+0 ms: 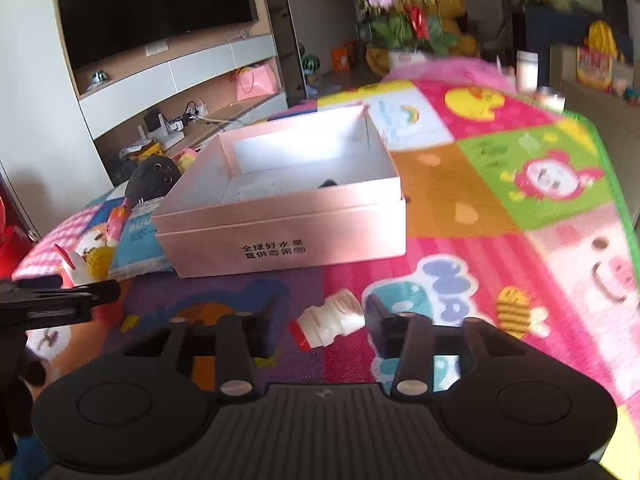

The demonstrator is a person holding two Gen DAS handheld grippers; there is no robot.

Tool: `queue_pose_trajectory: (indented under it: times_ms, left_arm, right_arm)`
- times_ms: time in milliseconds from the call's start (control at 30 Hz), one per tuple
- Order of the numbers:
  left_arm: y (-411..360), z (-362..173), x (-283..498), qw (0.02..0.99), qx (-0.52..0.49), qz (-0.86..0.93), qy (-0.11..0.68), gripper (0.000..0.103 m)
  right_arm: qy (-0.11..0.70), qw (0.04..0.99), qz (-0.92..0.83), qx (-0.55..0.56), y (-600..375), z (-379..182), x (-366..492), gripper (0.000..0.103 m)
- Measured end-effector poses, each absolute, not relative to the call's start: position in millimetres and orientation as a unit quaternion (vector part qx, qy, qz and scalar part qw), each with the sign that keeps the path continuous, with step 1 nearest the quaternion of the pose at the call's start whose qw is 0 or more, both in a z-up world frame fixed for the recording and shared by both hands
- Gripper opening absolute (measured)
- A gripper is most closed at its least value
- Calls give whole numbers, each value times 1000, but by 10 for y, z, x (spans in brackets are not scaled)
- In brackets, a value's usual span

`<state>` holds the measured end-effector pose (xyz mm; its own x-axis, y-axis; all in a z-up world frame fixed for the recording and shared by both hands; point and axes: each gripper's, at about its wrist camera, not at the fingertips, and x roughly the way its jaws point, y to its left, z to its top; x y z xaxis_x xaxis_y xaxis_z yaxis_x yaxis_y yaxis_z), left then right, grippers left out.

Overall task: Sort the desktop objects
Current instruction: 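Lift the yogurt bottle with the right tool and hold it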

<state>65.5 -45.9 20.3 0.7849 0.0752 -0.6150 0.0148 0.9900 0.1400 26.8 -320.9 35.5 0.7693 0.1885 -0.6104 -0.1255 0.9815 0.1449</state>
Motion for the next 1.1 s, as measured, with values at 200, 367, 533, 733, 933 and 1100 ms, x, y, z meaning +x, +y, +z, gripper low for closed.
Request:
queue_pose_trajectory:
  times_ms: [200,367,533,733,933,1100]
  left_arm:
    - [-202,283,357,943,104,-26,316,103]
    - [-23,346,220,936,139,0,324,103]
    - [269,401,155,937,67,-3,342,103]
    - [366,422,183,934,-48,4,354,103]
    - [334,241,465,919,-104,25,380,103]
    - [207,234,610,925,-72,36,371,103]
  right_arm:
    - [288,954,70,-52,-3127,392,56,75]
    - [306,946,94,-56,-3134,299,86,81]
    - [320,940,106,-43,-3163,224,261,81]
    - [348,931,104,-21,-3153,115,500,46]
    - [350,928,127,-3,-3034,131,333,43]
    - [351,923,159,-16,-2845,150,81,43]
